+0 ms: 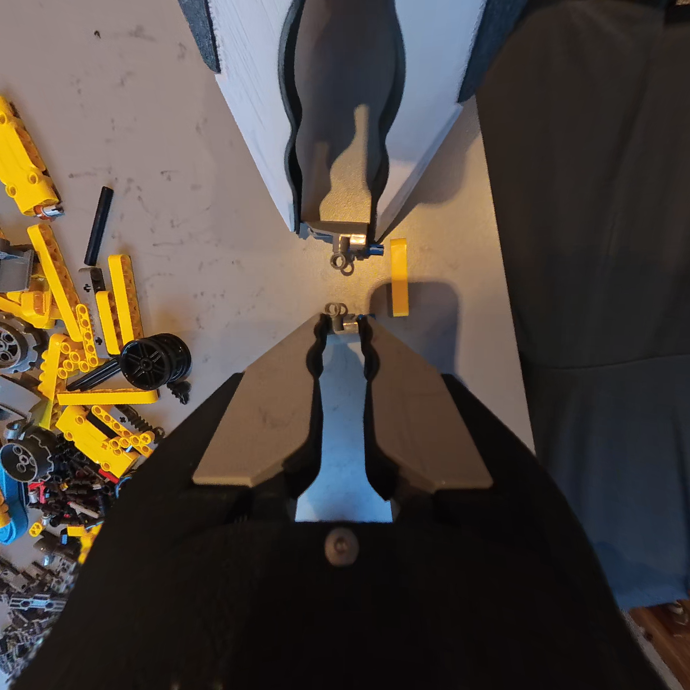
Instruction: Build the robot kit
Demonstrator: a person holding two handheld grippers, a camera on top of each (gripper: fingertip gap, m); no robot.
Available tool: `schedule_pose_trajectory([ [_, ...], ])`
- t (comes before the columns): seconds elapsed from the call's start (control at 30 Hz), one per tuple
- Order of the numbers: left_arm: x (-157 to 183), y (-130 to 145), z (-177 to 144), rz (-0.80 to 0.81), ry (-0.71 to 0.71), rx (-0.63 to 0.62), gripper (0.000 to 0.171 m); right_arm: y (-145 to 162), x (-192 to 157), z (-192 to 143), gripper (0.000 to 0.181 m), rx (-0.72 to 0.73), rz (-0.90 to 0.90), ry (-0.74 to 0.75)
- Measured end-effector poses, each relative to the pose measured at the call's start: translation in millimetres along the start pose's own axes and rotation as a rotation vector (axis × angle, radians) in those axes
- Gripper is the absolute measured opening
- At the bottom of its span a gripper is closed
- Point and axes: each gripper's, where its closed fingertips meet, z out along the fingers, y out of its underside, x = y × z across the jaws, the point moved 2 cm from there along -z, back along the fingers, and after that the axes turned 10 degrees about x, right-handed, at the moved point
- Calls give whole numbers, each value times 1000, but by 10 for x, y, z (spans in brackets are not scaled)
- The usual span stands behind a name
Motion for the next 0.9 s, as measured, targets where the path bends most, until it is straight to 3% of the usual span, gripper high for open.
schedule_pose_trajectory([
  [0.33,20,-27,-43,-47,0,63,28,-5,-30,-82,50,41,-17,-8],
  [0.57,57,-160,-386,-124,-83,209,37,-29,-42,-181,55,100,32,2],
  [0.77,315,44,-414,-273,-179,315,57,14,-60,-138,63,58,33,38],
  [0.9,373,158,-311,-369,-206,366,57,-20,-79,-124,65,74,35,39],
])
